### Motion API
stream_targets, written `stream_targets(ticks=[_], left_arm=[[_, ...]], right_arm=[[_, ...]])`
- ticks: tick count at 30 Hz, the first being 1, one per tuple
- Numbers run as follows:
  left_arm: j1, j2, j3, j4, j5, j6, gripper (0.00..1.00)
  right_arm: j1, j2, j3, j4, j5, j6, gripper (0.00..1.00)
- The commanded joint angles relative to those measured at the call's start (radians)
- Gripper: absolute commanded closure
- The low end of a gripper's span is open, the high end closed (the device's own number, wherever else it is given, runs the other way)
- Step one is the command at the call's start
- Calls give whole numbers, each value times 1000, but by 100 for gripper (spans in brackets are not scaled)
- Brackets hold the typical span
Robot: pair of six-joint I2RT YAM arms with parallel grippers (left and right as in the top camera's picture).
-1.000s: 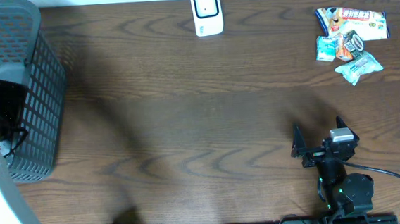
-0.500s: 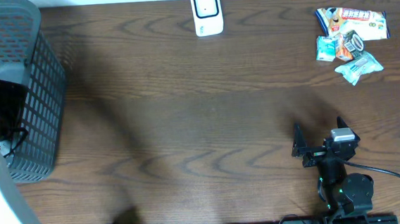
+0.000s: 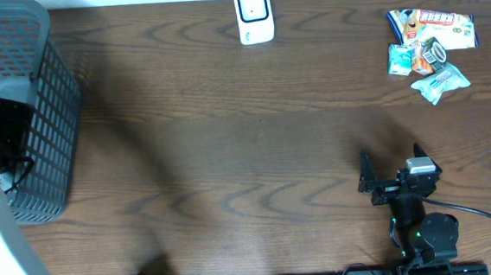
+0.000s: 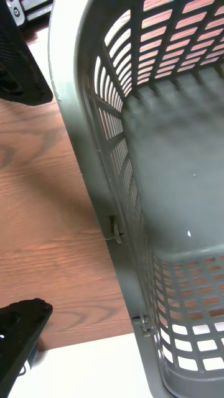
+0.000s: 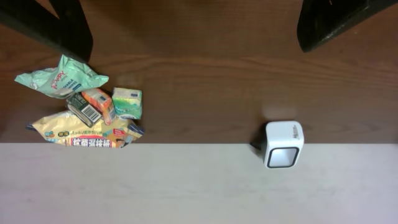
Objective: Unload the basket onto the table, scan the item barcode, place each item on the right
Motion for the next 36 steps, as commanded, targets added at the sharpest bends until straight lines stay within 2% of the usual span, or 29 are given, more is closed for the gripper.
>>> stream_targets(ticks=[1, 21, 28, 33, 36], left_arm=[[4, 0, 3, -3, -6, -2, 2], [4, 0, 3, -3, -8, 0, 3], [0, -9, 0, -126, -8, 5, 2], [-80, -38, -28, -97, -13, 12, 2], [-182, -69, -74, 7, -12, 111, 2]], right_arm=[[8, -8, -1, -6, 0, -11, 1], [8, -8, -1, -6, 0, -11, 1], [8, -8, -1, -6, 0, -11, 1], [8, -8, -1, -6, 0, -11, 1], [8, -8, -1, -6, 0, -11, 1]])
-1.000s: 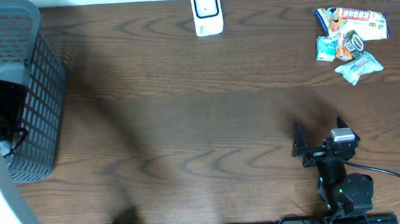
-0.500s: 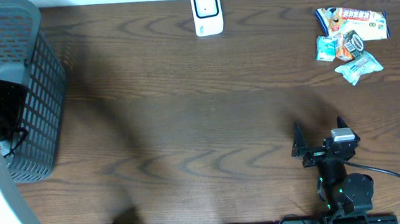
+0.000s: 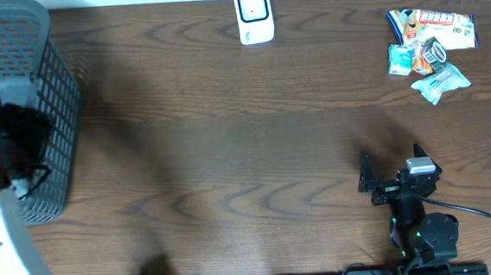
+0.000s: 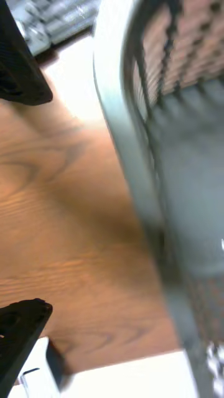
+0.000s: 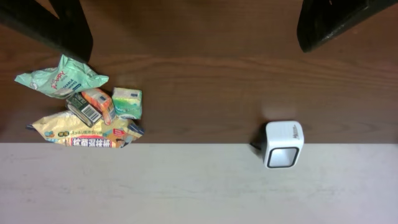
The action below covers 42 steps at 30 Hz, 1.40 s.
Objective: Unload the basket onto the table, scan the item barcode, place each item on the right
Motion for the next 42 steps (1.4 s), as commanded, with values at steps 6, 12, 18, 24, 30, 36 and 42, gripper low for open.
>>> stream_targets(ticks=[6, 12, 18, 24, 30, 36, 42], left_arm=[[-260, -122, -162, 215, -4, 278, 2], [-354, -279, -386, 347, -3, 451, 2], [-354, -478, -632, 483, -3, 465, 2], [-354, -715, -819, 542, -12, 465, 2], [-354, -899, -888, 549, -15, 483, 2], [-355, -943, -909, 607, 132, 696, 3], [-378, -989, -1015, 747, 169, 768, 2]], right_arm=[[8, -8, -1, -6, 0, -11, 1], [8, -8, -1, -6, 0, -11, 1], [8, -8, -1, -6, 0, -11, 1], [8, -8, -1, -6, 0, -11, 1], [8, -8, -1, -6, 0, -11, 1], [8, -8, -1, -6, 0, -11, 1], [8, -8, -1, -6, 0, -11, 1]])
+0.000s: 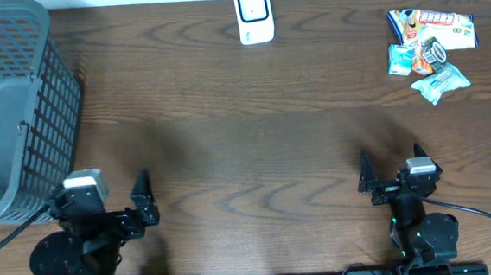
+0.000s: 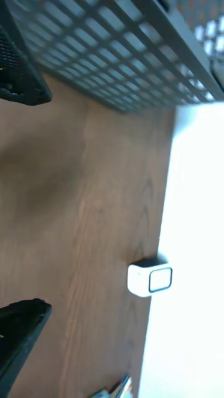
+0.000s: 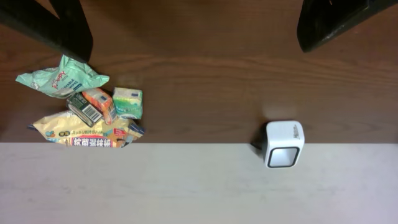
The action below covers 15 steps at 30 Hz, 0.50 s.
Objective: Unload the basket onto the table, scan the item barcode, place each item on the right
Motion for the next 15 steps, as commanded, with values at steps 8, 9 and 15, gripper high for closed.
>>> stream_targets(ticks=[8, 9, 15], left_arm=[[-58, -127, -287, 276, 53, 76, 2], [-59, -139, -306, 303, 53, 73, 2], [-59, -206, -426, 471, 53, 57, 2]], right_arm=[[8, -7, -1, -6, 0, -11, 1], [8, -7, -1, -6, 0, -11, 1], [8, -7, -1, -6, 0, -11, 1]])
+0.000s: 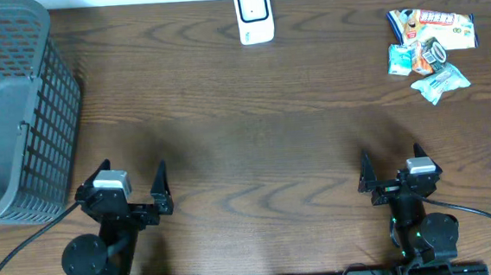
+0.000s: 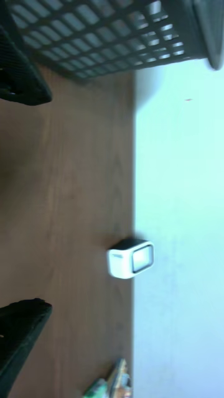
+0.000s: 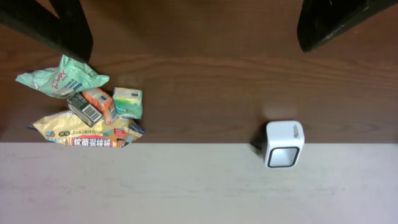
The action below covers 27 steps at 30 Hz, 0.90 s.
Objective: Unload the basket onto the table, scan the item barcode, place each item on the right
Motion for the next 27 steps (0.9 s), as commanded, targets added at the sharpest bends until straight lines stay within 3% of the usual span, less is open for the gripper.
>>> stream_targets(ticks=[1, 12, 19, 27], left_arm=[[-4, -38, -61, 68, 13, 2, 2], [-4, -85, -230, 356, 8, -5, 2], [-4, -166, -309, 379, -79, -81, 2], [-4, -180, -402, 495, -82, -85, 2]], right_arm=[[8, -7, -1, -6, 0, -11, 1], [8, -7, -1, -6, 0, -11, 1], [8, -7, -1, -6, 0, -11, 1], [8, -7, -1, -6, 0, -11, 1]])
